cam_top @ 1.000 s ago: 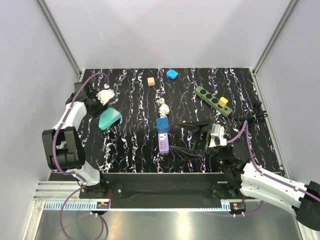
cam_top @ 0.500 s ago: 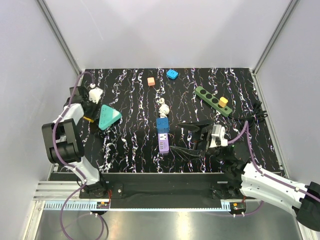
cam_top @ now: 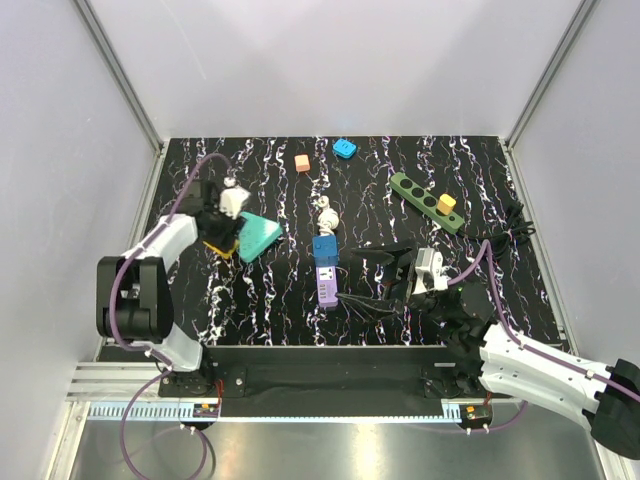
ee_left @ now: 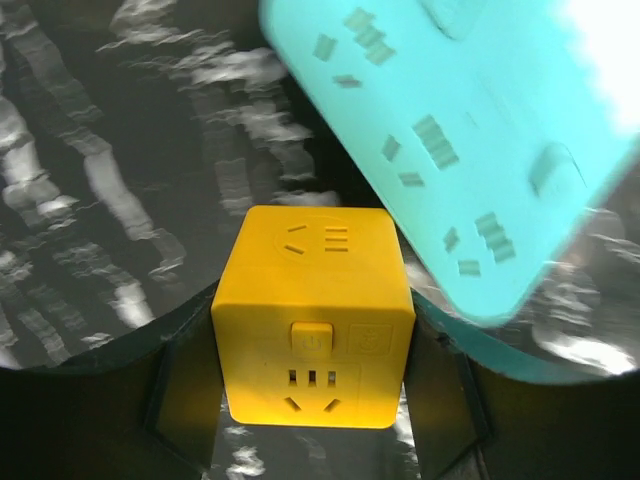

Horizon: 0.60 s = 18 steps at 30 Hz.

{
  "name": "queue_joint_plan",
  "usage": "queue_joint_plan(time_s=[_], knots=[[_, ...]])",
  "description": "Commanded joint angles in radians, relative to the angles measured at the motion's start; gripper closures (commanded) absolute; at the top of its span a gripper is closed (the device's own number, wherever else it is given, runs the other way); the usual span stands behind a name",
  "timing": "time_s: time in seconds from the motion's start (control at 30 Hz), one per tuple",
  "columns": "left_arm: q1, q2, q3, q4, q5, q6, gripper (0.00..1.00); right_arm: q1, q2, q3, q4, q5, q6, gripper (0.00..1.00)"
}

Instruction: Insert the plug

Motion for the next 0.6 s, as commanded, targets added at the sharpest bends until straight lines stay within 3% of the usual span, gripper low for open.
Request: queue_joint_plan(time_s=[0.0,0.2,0.37,0.5,0.57], knots=[[-0.104,-0.106,-0.012,-0.093,0.055,-0.053,1.0,0.005,0.0,0.032,0.022,-0.016,0.014,0.0],[-0.176,-0.248,-0.058,-0.144,0.036,-0.066,1.0,0.004,-0.008,0.035,0.008,-0.007,0.014,0.0],[-0.179,-0.284,0.048,-0.119,0.188,0.071,1.0,0.005,-0.008,0.037,0.006,-0.012,0.019,0.0],[-0.176,-0.186,0.218,-0.217,0.217,0.287,1.0,0.004,-0.02,0.034,-0.007,0.001,0.008,0.0],[-0.161,-0.135,0.247,-0.293,0.32,0.462,1.0,0.005,-0.034,0.031,-0.021,0.014,-0.001,0.0]])
